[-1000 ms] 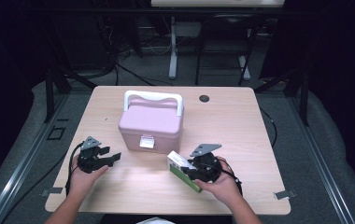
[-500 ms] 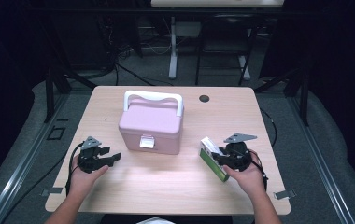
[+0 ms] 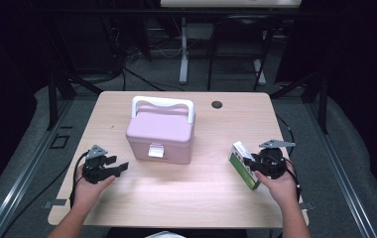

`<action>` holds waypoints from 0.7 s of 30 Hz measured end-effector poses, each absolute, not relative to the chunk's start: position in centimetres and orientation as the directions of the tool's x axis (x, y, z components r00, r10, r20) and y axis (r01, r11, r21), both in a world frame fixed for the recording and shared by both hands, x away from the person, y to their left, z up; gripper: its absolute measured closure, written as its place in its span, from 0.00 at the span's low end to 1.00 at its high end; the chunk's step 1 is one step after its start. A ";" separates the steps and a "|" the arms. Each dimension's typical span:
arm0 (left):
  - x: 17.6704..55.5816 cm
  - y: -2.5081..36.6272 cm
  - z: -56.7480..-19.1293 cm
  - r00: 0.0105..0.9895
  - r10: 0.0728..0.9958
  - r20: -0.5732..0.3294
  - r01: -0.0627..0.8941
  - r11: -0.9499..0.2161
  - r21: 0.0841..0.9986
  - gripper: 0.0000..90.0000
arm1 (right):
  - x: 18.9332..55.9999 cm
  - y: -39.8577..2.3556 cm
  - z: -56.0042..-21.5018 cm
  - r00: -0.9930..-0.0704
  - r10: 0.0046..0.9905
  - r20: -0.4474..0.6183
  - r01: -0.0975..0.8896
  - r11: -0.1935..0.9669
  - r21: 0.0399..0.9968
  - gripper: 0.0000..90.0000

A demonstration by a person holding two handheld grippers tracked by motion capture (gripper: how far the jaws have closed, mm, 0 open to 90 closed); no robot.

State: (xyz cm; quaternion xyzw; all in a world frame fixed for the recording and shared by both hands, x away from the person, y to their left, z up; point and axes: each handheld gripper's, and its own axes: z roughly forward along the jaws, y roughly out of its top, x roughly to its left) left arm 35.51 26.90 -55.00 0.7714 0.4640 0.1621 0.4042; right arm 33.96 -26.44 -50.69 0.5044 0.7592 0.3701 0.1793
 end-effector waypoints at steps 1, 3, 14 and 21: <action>35.5 26.9 -55.0 0.517 0.847 -0.125 0.584 -0.243 0.774 0.43 | 33.9 -26.5 -50.7 -0.418 0.902 0.106 0.637 0.208 0.742 0.68; 35.5 26.9 -55.0 0.518 0.847 -0.125 0.588 -0.246 0.770 0.43 | 34.0 -26.8 -50.7 -0.417 0.903 0.100 0.636 0.211 0.742 0.68; 35.5 26.9 -55.0 0.519 0.846 -0.123 0.583 -0.245 0.775 0.43 | 33.2 -26.1 -49.0 -0.412 0.908 0.081 0.563 0.184 0.806 0.63; 35.6 27.0 -54.9 0.523 0.844 -0.119 0.578 -0.249 0.777 0.44 | 32.1 -23.9 -47.3 -0.445 0.894 0.050 0.493 0.198 0.847 0.56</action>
